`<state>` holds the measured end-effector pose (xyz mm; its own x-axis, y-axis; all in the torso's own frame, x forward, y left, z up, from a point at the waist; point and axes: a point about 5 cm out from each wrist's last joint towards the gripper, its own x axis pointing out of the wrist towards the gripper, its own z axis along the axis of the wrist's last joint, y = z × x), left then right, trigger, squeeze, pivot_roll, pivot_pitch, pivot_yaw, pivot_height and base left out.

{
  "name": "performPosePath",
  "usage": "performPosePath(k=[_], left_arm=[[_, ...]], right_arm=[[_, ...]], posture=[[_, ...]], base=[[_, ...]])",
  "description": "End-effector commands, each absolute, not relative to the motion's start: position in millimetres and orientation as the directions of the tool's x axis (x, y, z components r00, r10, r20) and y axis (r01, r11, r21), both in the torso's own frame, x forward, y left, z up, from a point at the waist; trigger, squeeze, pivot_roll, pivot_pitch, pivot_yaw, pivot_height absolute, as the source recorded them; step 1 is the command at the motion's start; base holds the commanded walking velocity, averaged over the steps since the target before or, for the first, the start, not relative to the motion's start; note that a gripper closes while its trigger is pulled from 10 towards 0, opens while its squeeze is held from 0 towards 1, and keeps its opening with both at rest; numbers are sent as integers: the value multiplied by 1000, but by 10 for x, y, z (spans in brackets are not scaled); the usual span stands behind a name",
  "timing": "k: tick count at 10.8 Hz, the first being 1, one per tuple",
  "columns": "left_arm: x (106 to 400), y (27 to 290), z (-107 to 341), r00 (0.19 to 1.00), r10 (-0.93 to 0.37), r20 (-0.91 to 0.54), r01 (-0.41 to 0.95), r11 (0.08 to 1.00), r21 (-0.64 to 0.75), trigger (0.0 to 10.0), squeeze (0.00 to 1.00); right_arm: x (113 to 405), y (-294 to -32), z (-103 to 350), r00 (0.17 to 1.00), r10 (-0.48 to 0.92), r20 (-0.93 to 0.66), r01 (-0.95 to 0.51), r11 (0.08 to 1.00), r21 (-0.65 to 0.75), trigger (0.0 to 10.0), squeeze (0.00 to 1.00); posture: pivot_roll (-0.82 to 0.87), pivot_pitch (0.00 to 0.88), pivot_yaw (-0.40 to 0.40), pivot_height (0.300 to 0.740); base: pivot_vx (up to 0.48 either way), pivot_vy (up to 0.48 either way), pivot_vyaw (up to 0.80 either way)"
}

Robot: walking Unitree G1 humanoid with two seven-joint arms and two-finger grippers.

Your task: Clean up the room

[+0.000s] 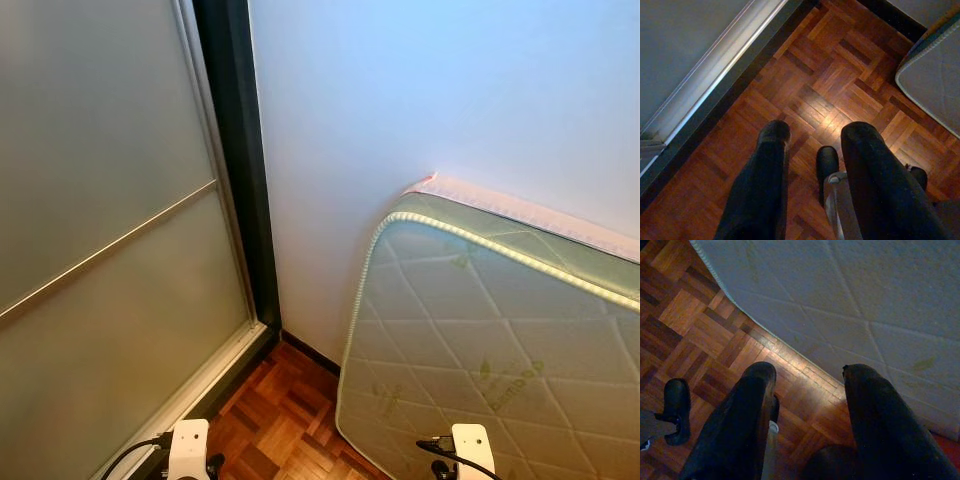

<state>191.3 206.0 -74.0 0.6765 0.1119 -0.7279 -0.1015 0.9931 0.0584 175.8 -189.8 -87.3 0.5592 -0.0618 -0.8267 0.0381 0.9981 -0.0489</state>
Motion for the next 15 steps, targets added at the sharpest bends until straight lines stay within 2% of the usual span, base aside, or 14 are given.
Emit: performPosePath(k=[1,3,6,15], left_arm=[[1801,2245,-791,574,146,-806,-207,978,30,10000,0],[1773,2222,-809,566,133,-813,-171,984,41,10000,0],[1762,2259,-805,567,141,-812,-173,984,50,10000,0],[1762,2259,-805,567,141,-812,-173,984,50,10000,0]], right_arm=[[1889,-2099,-769,627,-16,-779,245,953,178,10000,0],[1880,-2094,-773,632,-24,-774,261,948,184,10000,0],[1910,-2026,-770,632,8,-775,217,958,187,10000,0],[1910,-2026,-770,632,8,-775,217,958,187,10000,0]], posture=[[130,41,-58,740],[130,43,-50,740],[135,48,-52,740],[135,48,-52,740]], base=[[0,0,0],[0,0,0],[0,0,0],[0,0,0]])
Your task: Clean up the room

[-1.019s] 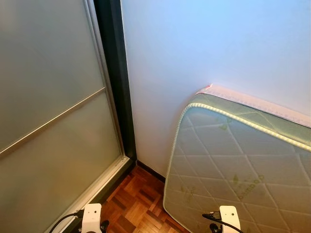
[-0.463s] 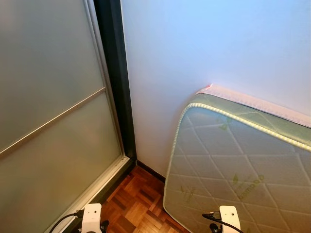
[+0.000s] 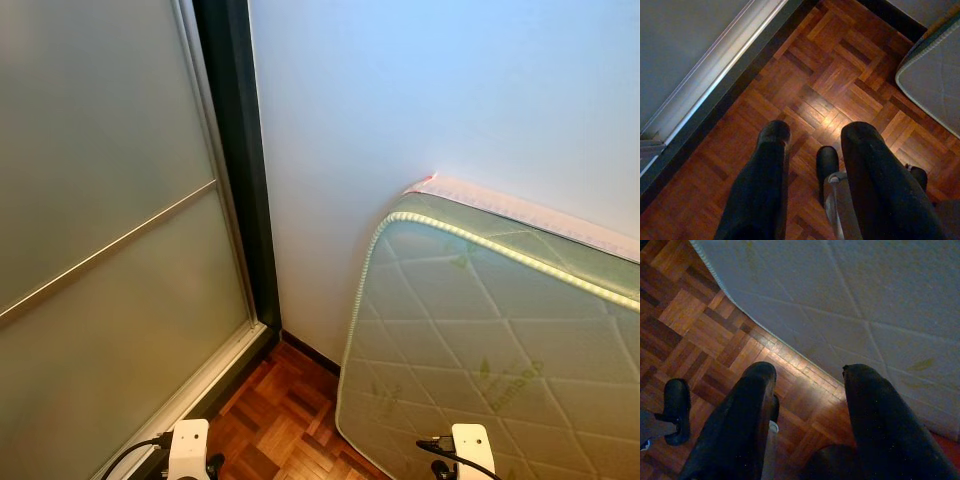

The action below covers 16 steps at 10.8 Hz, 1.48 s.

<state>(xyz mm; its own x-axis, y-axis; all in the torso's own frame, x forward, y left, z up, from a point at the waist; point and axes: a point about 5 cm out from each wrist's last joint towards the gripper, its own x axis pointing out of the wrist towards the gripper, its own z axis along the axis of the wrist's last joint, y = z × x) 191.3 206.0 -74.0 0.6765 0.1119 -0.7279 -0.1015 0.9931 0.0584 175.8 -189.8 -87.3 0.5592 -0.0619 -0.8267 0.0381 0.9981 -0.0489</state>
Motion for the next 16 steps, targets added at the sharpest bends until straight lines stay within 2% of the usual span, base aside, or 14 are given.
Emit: performPosePath(k=[1,3,11,16], left_arm=[[1762,2259,-805,567,141,-812,-173,984,50,10000,0],[1805,2269,-777,595,161,-788,-171,983,72,10000,0],[1866,2203,-762,605,142,-784,-124,989,83,10000,0],[1777,2121,-820,588,123,-799,-105,992,76,10000,0]], right_arm=[[1910,-2026,-770,632,8,-775,217,958,187,10000,0],[1925,-1892,-778,640,52,-767,168,964,205,10000,0],[1892,-1927,-794,629,36,-777,202,957,208,10000,0],[1889,-1871,-804,622,43,-782,190,960,204,10000,0]], posture=[[135,48,-52,740],[148,53,-32,740],[151,31,-28,740],[137,28,-41,740]], base=[[0,0,0],[0,0,0],[0,0,0],[0,0,0]])
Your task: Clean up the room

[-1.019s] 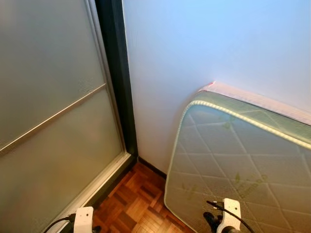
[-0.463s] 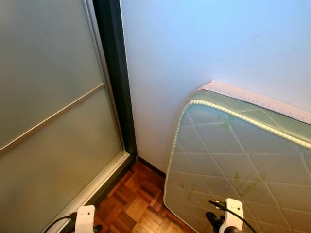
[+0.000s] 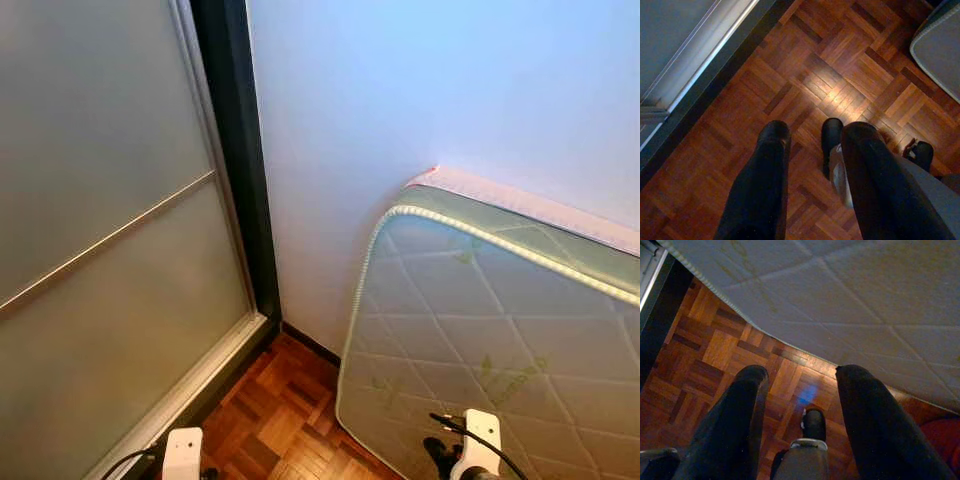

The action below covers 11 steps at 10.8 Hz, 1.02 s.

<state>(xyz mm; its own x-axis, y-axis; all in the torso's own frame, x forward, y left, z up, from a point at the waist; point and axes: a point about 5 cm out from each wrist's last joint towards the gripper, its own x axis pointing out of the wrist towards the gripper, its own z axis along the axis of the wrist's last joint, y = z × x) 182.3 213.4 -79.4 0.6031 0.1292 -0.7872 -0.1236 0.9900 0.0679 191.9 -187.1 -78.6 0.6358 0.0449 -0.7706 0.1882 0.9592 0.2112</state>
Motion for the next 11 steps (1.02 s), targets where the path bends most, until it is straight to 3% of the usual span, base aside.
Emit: performPosePath(k=[1,3,11], left_arm=[[1768,2123,-824,587,127,-800,-112,991,75,10000,0],[1766,2135,-823,585,125,-801,-98,992,84,10000,0],[1803,2128,-808,590,126,-797,-93,992,88,10000,0]], right_arm=[[1881,-1872,-808,620,40,-784,193,960,202,10000,0],[1863,-1870,-819,612,33,-790,201,960,196,10000,0],[1855,-1861,-827,603,26,-797,201,962,183,10000,0]], posture=[[135,26,-40,740],[131,19,-32,740],[140,10,-28,740]], base=[[0,0,0],[0,0,0],[-270,0,0]])
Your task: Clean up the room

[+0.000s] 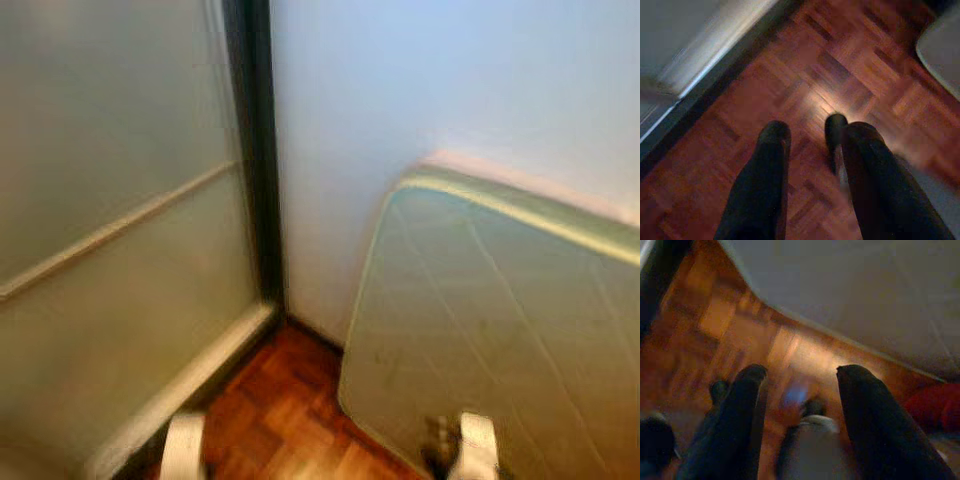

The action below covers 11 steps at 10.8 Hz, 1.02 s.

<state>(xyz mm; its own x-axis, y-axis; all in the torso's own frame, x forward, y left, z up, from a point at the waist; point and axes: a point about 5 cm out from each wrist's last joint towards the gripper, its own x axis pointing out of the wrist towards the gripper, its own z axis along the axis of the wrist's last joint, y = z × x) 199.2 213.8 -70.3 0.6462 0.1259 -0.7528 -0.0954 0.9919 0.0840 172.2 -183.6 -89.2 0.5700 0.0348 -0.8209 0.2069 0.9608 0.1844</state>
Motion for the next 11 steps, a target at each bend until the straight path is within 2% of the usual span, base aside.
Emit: performPosePath(k=[1,7,10,11], left_arm=[[1806,2126,-807,591,126,-797,-92,992,88,10000,0],[1816,2112,-805,591,127,-796,-100,991,84,10000,0],[1830,2110,-799,594,127,-794,-105,991,79,10000,0],[1837,2110,-795,596,127,-793,-108,991,78,10000,0]], right_arm=[[1856,-1863,-826,604,26,-797,201,962,184,10000,0],[1879,-1875,-812,612,25,-791,204,961,188,10000,0],[1881,-1879,-812,609,20,-793,209,960,185,10000,0],[1881,-1879,-814,603,22,-798,207,961,183,10000,0]], posture=[[141,9,-28,740],[141,20,-34,740],[143,31,-35,740],[144,34,-35,740]], base=[[-274,0,0],[-272,0,0],[0,0,0],[0,0,-800]])
